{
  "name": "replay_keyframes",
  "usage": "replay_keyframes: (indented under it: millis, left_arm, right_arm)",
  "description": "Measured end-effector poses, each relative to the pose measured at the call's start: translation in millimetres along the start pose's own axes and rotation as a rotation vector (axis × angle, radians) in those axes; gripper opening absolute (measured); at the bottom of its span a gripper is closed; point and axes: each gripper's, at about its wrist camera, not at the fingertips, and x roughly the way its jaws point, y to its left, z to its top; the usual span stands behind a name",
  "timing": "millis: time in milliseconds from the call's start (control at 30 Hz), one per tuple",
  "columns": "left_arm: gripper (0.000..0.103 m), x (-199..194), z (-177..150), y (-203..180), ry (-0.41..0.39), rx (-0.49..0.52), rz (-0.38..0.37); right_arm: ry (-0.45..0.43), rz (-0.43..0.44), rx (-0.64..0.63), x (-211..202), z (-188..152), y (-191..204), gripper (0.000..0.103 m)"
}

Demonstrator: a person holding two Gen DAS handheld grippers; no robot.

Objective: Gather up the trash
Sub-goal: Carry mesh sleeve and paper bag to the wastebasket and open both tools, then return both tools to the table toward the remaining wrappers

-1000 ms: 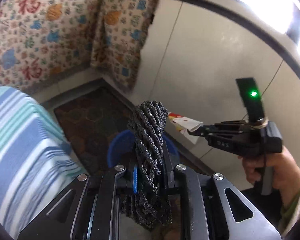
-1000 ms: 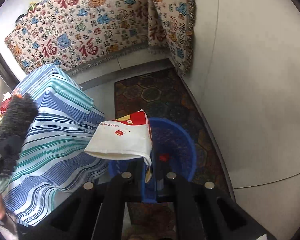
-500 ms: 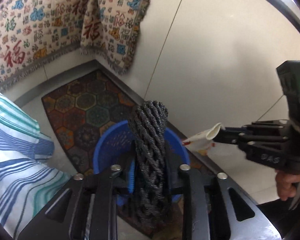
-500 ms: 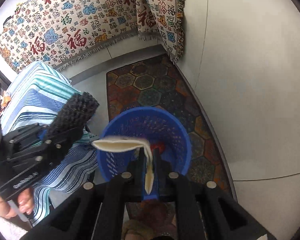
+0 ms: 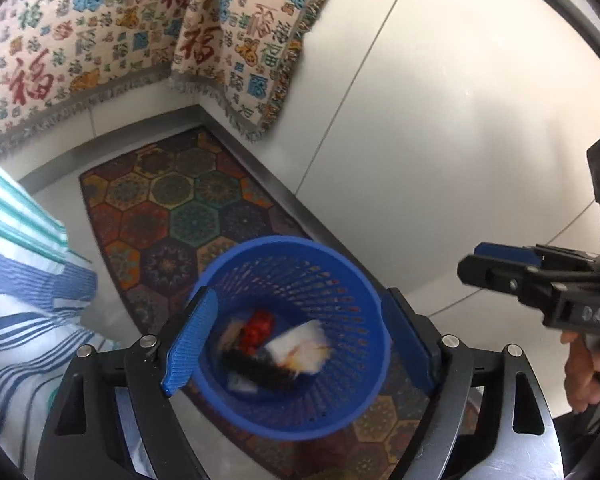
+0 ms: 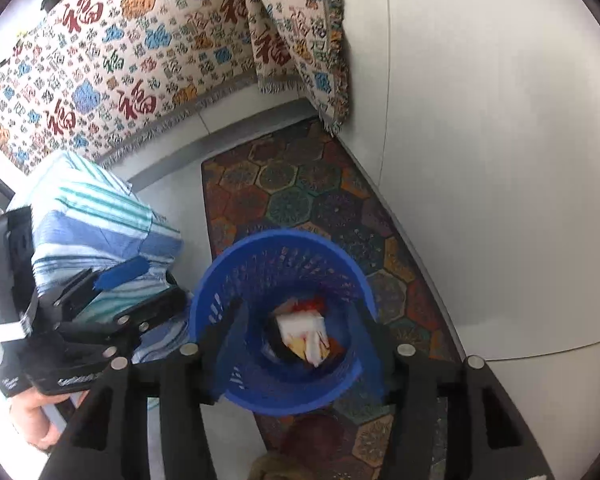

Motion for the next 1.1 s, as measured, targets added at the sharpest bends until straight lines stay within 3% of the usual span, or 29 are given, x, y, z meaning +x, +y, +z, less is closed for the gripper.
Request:
replay_keyframes:
  millis: [300,400,600,733,867,967,1100]
  left_arm:
    - [0.091,-116,-18,-9,-0.141,0.022,0.097]
    - [0.092,-161,-35,9,-0.159,0.009,0.156]
    - [0.097,-249,-88,77,-0.153,-0.028,0.357]
    - [0.097,-300,-135,146,-0.127,-0.080,0.560]
    - [0.097,-336,-170,215,-0.129,-0.224,0.683]
    - [0.097,-353,-191,259,-0.130,-0.348,0.732]
    - [0.099,-359,-203,296,-0.100,-0.426,0.765]
  right_arm:
    - [-0.211,-0.025,-0.126,-46,9,56,0.054]
    - [-0.292,-0.012,-0.186,-63,9,93,0.054]
    - [-0.422,0.062,-0.361,-80,-7,196,0.058]
    - [-0.391,0.155,-0.489,-70,-27,278,0.059]
    - [-0.319,0.253,-0.609,-53,-55,353,0.062]
    - [-0.273,0.280,-0.676,-41,-77,397,0.062]
    - [-0.222,0.254,-0.750,-19,-90,435,0.062]
